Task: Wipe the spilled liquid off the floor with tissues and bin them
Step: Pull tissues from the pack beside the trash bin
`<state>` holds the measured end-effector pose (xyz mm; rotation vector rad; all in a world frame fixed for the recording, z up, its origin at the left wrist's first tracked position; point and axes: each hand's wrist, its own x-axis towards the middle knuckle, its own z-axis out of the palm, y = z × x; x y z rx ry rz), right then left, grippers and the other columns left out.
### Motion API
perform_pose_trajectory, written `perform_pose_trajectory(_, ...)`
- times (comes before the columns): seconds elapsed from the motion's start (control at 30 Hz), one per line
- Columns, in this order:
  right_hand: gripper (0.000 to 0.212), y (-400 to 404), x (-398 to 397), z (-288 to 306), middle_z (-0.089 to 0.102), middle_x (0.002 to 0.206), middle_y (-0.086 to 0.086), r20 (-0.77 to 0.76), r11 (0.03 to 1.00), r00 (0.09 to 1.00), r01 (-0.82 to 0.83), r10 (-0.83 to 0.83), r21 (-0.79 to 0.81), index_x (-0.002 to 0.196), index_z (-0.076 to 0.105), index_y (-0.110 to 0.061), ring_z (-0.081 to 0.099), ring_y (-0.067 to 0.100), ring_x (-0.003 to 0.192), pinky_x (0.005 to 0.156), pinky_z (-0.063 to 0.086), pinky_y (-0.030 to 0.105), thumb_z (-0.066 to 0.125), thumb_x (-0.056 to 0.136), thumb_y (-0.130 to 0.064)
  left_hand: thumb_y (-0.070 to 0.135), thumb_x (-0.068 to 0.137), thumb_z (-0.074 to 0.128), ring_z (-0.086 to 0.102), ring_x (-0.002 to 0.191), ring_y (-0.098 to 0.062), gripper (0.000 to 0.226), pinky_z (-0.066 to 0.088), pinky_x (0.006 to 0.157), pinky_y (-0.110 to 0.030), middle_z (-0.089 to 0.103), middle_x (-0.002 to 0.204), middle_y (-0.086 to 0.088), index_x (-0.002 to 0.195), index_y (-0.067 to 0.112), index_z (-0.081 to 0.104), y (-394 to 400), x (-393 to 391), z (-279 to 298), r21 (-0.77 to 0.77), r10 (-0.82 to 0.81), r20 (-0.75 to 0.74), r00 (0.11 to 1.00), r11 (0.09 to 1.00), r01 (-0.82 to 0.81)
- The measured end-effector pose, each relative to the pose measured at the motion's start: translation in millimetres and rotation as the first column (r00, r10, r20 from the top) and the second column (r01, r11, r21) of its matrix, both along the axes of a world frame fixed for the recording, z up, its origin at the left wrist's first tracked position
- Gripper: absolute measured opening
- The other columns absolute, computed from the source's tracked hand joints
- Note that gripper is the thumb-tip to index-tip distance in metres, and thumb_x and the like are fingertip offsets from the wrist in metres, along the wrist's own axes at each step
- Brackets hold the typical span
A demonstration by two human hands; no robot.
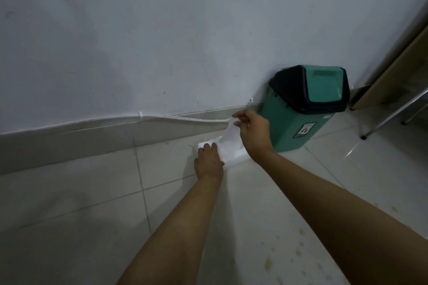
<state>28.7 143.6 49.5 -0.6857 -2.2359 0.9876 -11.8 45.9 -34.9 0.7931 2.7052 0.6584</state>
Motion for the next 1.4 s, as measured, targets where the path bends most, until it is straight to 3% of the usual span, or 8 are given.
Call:
perform_pose_trajectory(0.27,0.016,1,9,44,0.061,0.101,0.001,-0.359,0.972,0.931,0.136,-0.059,0.194,0.103,0.067,-0.008,0.053,-0.001,0.090,0.086,0.040,0.005,0.053,0.096,-0.006,0.030,0.096,0.050,0.025,0.140,-0.026,0.061,0.032,0.107,-0.040,0.027,0.151,-0.009,0.148,0.013,0.023,8,-5,-7,0.026,-0.003,0.019,1.000,1.000,0.003)
perform_pose_trajectory(0.5,0.022,-14,36,51,0.054,0.106,0.007,-0.315,0.976,0.947,0.120,-0.057,0.183,0.102,0.062,-0.013,0.048,-0.009,0.092,0.088,0.036,0.003,0.049,0.092,0.001,0.007,0.089,0.050,0.031,0.139,-0.030,0.054,0.028,0.114,-0.038,0.037,0.147,-0.018,0.141,0.001,0.037,-20,-14,5,0.409,0.110,0.170,0.979,0.896,-0.171)
perform_pose_trajectory(0.57,0.024,-25,42,52,0.052,0.106,0.005,-0.300,0.982,0.953,0.100,-0.047,0.163,0.101,0.061,-0.016,0.047,-0.014,0.092,0.086,0.035,0.001,0.049,0.091,0.002,0.000,0.086,0.046,0.050,0.120,-0.031,0.038,0.044,0.098,-0.037,0.056,0.126,-0.019,0.122,0.000,0.055,-29,-18,26,0.531,0.178,0.374,0.910,0.764,-0.367)
perform_pose_trajectory(0.67,0.025,-45,50,53,0.052,0.107,0.005,-0.274,0.990,0.962,0.052,-0.014,0.131,0.101,0.060,-0.017,0.046,-0.019,0.092,0.082,0.035,-0.002,0.050,0.090,0.003,0.008,0.090,0.034,0.053,0.098,-0.024,0.036,0.044,0.071,-0.027,0.062,0.105,-0.008,0.111,0.007,0.063,-43,-18,70,0.494,-0.109,0.812,0.573,0.650,-0.577)
perform_pose_trajectory(0.73,0.023,-57,52,56,0.052,0.108,0.004,-0.243,0.994,0.970,0.032,-0.006,0.103,0.100,0.059,-0.021,0.047,-0.017,0.091,0.079,0.036,-0.002,0.050,0.092,-0.001,0.022,0.086,0.032,0.054,0.093,-0.021,0.041,0.042,0.077,-0.028,0.061,0.109,-0.004,0.110,0.010,0.064,-58,-19,92,0.465,-0.270,0.869,0.414,0.730,-0.501)
perform_pose_trajectory(0.9,0.022,-90,65,68,0.054,0.107,0.002,-0.192,0.995,0.981,0.030,-0.011,0.097,0.099,0.060,-0.023,0.051,0.003,0.092,0.080,0.036,0.001,0.049,0.091,-0.006,0.076,0.061,0.056,0.059,0.113,-0.024,0.089,0.040,0.106,-0.041,0.065,0.116,-0.004,0.124,0.014,0.061,-107,-25,133,0.425,-0.378,0.883,0.277,0.896,-0.133)
perform_pose_trajectory(1.07,0.022,-119,84,74,0.057,0.108,0.002,-0.157,0.998,0.987,0.037,-0.028,0.051,0.096,0.062,-0.021,0.052,0.008,0.096,0.085,0.035,0.014,0.048,0.090,-0.006,0.039,0.068,0.073,0.065,0.096,-0.021,0.031,0.049,0.096,-0.038,0.065,0.103,0.002,0.092,0.021,0.064,-151,-26,156,0.358,-0.354,0.896,0.268,0.933,0.034)
perform_pose_trajectory(1.4,0.013,-170,109,51,0.060,0.100,-0.011,-0.073,0.980,0.997,-0.031,0.017,-0.195,0.093,0.061,-0.020,0.054,0.007,0.096,0.087,0.039,0.018,0.052,0.093,-0.011,0.019,0.088,0.057,0.068,0.089,-0.017,0.034,0.055,0.085,-0.030,0.068,0.109,-0.008,0.119,0.006,0.058,-223,-17,180,0.130,-0.199,0.898,0.392,0.972,0.195)
